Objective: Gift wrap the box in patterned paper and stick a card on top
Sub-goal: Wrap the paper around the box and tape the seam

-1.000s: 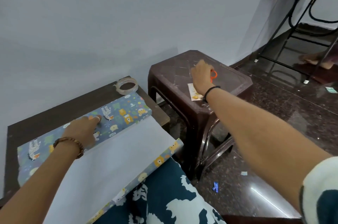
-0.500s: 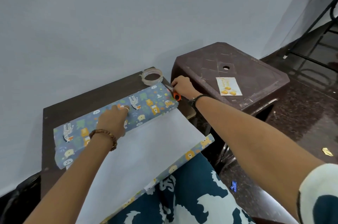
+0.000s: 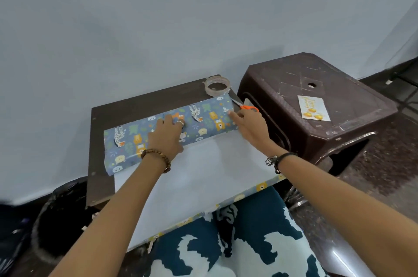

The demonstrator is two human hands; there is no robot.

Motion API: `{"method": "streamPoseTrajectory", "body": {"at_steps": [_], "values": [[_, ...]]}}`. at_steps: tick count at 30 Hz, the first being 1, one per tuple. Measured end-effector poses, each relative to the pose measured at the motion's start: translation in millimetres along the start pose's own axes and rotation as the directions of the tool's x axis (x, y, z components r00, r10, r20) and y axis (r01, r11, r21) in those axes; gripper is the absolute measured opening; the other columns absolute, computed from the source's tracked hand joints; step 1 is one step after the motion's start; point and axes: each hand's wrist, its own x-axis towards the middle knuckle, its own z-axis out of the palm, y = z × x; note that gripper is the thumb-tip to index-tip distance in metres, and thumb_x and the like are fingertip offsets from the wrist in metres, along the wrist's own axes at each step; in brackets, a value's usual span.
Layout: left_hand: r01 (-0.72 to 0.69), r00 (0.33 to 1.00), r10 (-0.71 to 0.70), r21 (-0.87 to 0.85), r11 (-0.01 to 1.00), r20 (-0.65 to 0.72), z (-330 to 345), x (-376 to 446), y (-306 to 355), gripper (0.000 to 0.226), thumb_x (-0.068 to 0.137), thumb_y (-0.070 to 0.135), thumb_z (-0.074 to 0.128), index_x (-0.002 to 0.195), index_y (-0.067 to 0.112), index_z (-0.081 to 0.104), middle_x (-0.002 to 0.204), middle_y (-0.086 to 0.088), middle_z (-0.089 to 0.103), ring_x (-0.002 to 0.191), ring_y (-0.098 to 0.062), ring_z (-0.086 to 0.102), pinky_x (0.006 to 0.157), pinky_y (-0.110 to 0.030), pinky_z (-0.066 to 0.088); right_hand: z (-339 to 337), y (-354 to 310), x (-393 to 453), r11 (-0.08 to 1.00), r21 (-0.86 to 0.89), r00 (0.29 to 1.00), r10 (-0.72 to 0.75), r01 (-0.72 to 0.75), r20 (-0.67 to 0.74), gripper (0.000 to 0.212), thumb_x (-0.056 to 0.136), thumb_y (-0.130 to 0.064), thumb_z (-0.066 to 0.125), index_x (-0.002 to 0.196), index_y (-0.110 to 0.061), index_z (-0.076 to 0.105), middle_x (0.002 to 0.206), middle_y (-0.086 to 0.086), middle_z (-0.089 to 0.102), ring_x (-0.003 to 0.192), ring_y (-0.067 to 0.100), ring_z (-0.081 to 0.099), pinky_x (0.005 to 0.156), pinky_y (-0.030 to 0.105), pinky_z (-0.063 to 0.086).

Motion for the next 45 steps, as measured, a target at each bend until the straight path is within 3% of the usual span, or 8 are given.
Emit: {"method": "streamPoseTrajectory", "body": {"at_steps": [7,12,16,19,24,33,39,45], "values": [[0.044,0.999,-0.044,0.001,0.999,-0.007,-3.7,0.9,-21.3,0.054,0.085,0.014,0.061,0.133,0.02,0.039,0.13,-0.011,0.035,0.116,-0.029,0.039,0.081,-0.036,0.047,13.3,-15.2,13.8,0.937,0.274,0.97,0.171,-0.214,0.174,0.05,0.08,-0.05,0.063,0.052,-0.012,0.044,0.053,0.0,0.045,0.052,0.018,0.044,0.054,0.03,0.03],[0.085,0.996,-0.085,-0.062,0.995,-0.013,-3.8,-2.7,-51.4,0.055,0.085,0.016,0.062,0.136,0.024,0.042,0.131,-0.012,0.039,0.12,-0.03,0.04,0.089,-0.041,0.048,31.8,-41.9,22.5,0.982,0.08,0.965,0.147,-0.168,0.218,0.049,0.081,-0.058,0.058,0.057,-0.017,0.044,0.063,-0.002,0.05,0.062,0.017,0.05,0.05,0.027,0.028],[0.079,0.996,-0.082,-0.068,0.995,-0.041,-2.4,-3.4,-48.5,0.051,0.088,0.012,0.058,0.136,0.022,0.043,0.128,-0.013,0.042,0.117,-0.031,0.043,0.092,-0.041,0.047,28.6,-51.1,36.4,0.998,-0.067,1.0,0.006,-0.006,-0.006,0.047,0.089,-0.048,0.051,0.06,-0.011,0.051,0.061,0.002,0.052,0.061,0.019,0.052,0.05,0.029,0.033],[0.096,0.993,-0.098,-0.024,0.995,-0.067,-0.6,-2.4,-43.1,0.048,0.09,0.007,0.051,0.135,0.02,0.041,0.129,-0.013,0.039,0.116,-0.03,0.041,0.09,-0.039,0.048,25.0,-51.9,58.5,0.985,-0.132,0.973,-0.132,0.109,-0.186,0.025,0.092,-0.021,0.046,0.088,-0.005,0.065,0.09,0.008,0.064,0.085,0.025,0.059,0.07,0.036,0.047],[0.092,0.991,-0.091,0.011,0.996,-0.094,2.2,0.3,-41.1,0.05,0.091,0.005,0.049,0.136,0.019,0.035,0.131,-0.012,0.038,0.118,-0.028,0.041,0.091,-0.036,0.048,31.3,-48.1,103.7,0.843,-0.481,0.955,-0.296,0.243,-0.036,0.034,0.088,-0.006,0.045,0.122,-0.004,0.051,0.12,0.013,0.053,0.111,0.031,0.044,0.083,0.037,0.037],[0.112,0.985,-0.11,0.01,0.994,-0.133,6.2,-0.6,-41.6,0.051,0.091,0.004,0.047,0.138,0.021,0.034,0.13,-0.01,0.038,0.116,-0.026,0.043,0.087,-0.033,0.048,41.2,-39.8,124.6,0.793,-0.527,0.924,-0.38,0.305,-0.037,0.022,0.083,0.0,0.043,0.087,-0.003,0.064,0.091,0.014,0.064,0.086,0.031,0.051,0.072,0.037,0.038],[0.129,0.98,-0.122,0.034,0.991,-0.155,9.1,-2.2,-38.6,0.052,0.092,0.006,0.047,0.139,0.021,0.033,0.13,-0.009,0.039,0.117,-0.025,0.043,0.092,-0.035,0.046,40.3,-37.2,123.1,0.694,-0.567,0.842,-0.54,0.444,-0.002,0.015,0.087,0.0,0.048,0.093,0.0,0.061,0.097,0.018,0.061,0.085,0.035,0.055,0.072,0.039,0.038],[0.119,0.982,-0.112,0.038,0.992,-0.15,8.4,-1.3,-39.2,0.052,0.093,0.008,0.049,0.141,0.021,0.032,0.131,-0.009,0.04,0.119,-0.026,0.043,0.095,-0.035,0.045,41.5,-36.7,119.4,0.554,-0.609,0.725,-0.687,0.568,0.051,0.011,0.068,0.011,0.064,0.076,0.004,0.062,0.072,0.021,0.063,0.066,0.037,0.061,0.063,0.039,0.05]]}}
